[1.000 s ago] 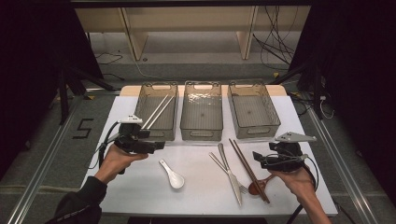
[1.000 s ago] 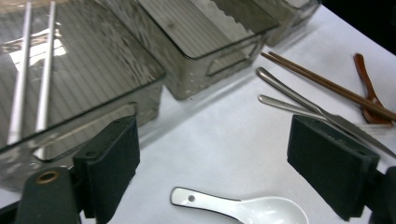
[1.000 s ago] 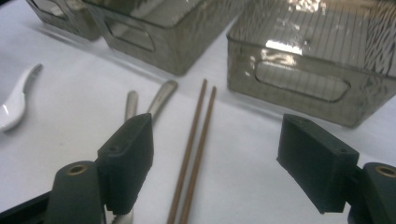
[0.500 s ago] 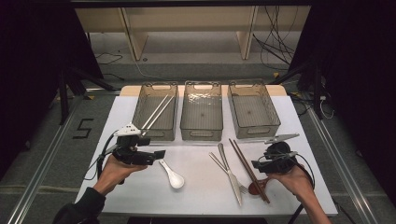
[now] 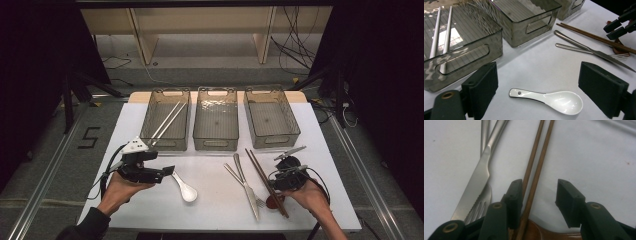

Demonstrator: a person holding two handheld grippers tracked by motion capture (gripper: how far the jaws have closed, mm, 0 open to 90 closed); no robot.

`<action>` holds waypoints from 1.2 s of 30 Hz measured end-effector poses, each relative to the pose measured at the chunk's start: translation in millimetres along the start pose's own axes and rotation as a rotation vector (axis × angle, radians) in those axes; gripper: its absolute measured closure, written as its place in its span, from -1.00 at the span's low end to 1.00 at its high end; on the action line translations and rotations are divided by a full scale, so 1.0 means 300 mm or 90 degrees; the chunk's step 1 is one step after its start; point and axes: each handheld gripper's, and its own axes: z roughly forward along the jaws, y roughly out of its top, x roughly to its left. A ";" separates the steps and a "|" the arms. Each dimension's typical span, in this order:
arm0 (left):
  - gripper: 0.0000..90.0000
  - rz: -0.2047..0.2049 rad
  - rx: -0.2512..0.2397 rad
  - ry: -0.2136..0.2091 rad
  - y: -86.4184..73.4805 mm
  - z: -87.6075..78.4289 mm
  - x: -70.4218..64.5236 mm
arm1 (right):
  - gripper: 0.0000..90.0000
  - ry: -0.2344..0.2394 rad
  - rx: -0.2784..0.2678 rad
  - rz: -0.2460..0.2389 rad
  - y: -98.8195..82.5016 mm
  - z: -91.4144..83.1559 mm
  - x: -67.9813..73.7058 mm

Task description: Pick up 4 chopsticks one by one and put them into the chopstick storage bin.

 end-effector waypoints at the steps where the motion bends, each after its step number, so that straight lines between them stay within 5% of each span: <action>1: -0.66 0.003 0.003 0.001 -0.001 0.002 0.000 | 0.31 0.002 0.002 -0.001 -0.001 0.002 0.001; 23: -0.65 0.003 0.018 0.000 -0.010 0.024 -0.005 | 0.79 0.002 0.077 -0.009 -0.008 0.040 -0.013; 32: -0.65 0.005 0.020 0.002 -0.012 0.028 -0.002 | 0.89 -0.015 0.063 0.035 -0.009 0.030 -0.042; 36: -0.65 0.003 0.020 0.002 -0.013 0.030 0.001 | 0.89 -0.025 0.031 0.035 -0.009 0.003 -0.054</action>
